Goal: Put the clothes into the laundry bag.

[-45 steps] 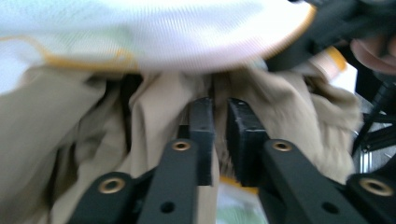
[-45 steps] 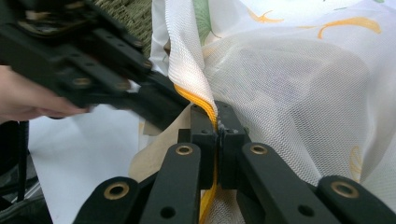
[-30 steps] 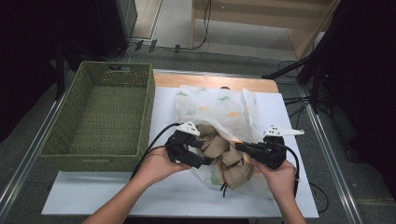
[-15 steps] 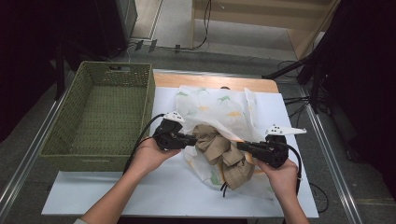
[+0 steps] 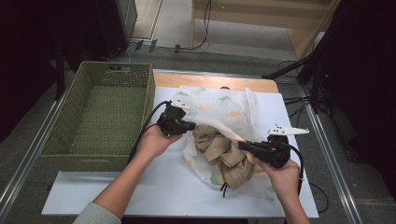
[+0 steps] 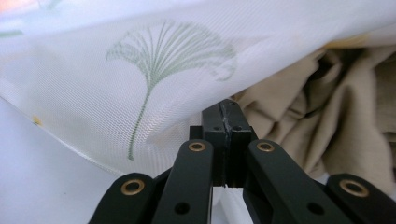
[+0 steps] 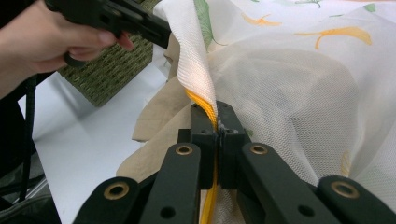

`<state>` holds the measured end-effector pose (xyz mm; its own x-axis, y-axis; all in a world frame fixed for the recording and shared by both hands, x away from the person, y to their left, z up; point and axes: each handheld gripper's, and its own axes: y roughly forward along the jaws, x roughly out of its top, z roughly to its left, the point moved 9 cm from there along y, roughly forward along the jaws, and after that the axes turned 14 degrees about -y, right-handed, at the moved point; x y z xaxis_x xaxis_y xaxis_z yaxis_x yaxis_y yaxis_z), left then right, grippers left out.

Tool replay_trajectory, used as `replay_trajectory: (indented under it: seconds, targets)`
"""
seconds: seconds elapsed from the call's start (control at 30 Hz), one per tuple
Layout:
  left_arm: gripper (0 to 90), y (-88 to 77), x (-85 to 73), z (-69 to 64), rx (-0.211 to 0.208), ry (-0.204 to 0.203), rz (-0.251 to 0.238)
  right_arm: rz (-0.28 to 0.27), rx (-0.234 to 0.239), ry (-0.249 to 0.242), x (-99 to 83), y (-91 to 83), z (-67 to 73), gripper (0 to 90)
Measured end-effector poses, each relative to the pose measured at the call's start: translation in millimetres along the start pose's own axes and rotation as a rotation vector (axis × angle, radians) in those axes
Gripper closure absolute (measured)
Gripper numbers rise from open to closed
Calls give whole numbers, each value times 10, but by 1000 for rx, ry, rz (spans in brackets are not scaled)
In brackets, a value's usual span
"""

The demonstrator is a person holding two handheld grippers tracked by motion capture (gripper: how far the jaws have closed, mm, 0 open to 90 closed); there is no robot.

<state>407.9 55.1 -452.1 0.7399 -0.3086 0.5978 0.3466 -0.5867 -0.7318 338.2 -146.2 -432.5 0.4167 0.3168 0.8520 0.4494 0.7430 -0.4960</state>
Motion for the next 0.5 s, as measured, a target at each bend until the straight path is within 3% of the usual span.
replay_trajectory:
  seconds: [0.17,0.5]
  targets:
    - [900,198,-77,-133,-15,53,36,-5,-3,-6,17,-17,14,886]
    - [900,450,-171,-459,-91,106,36,-15,-16,5,21,-54,7,887]
